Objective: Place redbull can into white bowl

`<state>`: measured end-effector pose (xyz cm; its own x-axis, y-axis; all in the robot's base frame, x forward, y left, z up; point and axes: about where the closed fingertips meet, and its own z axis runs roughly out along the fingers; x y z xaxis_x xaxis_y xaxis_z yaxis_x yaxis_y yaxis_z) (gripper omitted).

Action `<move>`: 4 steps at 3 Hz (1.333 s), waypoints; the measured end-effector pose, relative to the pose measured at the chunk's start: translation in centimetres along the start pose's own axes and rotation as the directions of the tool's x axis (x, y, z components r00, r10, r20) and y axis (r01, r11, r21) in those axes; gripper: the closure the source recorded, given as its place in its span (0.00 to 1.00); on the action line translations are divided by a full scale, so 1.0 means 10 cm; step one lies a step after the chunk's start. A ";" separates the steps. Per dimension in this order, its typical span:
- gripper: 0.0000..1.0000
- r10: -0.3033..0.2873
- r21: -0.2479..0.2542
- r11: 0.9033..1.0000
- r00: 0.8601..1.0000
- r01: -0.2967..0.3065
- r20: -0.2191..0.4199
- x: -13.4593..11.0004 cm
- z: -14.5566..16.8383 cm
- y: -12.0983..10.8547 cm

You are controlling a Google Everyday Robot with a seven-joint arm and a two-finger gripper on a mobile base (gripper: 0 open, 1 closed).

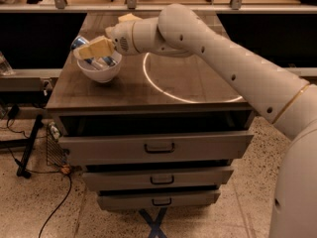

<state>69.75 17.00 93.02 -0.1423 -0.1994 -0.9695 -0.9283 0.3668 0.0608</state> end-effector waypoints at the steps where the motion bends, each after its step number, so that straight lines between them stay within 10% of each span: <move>1: 0.00 -0.005 0.007 1.000 1.000 0.005 0.005 -0.03 -0.02 0.00; 3: 0.00 -0.146 0.157 0.979 0.986 0.133 0.076 -0.75 -0.97 -0.43; 4: 0.00 -0.292 0.402 0.885 0.953 0.235 0.085 -1.48 -2.17 -0.86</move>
Offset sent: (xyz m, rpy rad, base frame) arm 0.0161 -0.0681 0.0755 0.0313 -0.1523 -0.0973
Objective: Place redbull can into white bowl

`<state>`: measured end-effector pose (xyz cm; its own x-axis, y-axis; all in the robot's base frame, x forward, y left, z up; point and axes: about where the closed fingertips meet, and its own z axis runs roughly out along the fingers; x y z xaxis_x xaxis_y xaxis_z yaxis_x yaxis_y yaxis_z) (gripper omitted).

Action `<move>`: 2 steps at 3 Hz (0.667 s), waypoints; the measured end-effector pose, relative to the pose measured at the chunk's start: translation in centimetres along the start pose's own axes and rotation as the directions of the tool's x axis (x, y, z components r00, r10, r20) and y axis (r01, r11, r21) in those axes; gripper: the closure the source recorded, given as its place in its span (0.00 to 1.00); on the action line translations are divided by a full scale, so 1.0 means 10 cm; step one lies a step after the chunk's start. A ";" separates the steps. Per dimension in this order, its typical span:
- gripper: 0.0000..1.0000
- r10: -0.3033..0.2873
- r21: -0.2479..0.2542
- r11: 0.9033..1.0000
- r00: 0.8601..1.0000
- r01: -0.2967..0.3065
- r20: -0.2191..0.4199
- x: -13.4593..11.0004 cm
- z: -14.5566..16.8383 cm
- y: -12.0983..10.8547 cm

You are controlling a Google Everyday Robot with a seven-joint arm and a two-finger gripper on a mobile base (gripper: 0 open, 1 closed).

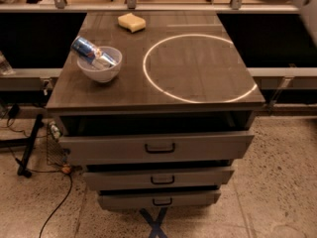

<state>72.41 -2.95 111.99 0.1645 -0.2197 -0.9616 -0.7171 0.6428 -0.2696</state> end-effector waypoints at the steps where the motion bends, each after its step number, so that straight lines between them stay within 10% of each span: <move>1: 0.00 -0.083 0.204 0.975 0.997 0.082 -0.005 -0.36 -0.50 -0.54; 2: 0.00 -0.092 0.231 0.969 0.996 0.089 0.000 -0.40 -0.53 -0.61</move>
Offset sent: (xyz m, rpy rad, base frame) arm -0.0006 -0.0591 0.0483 -0.0191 -0.1014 -0.1798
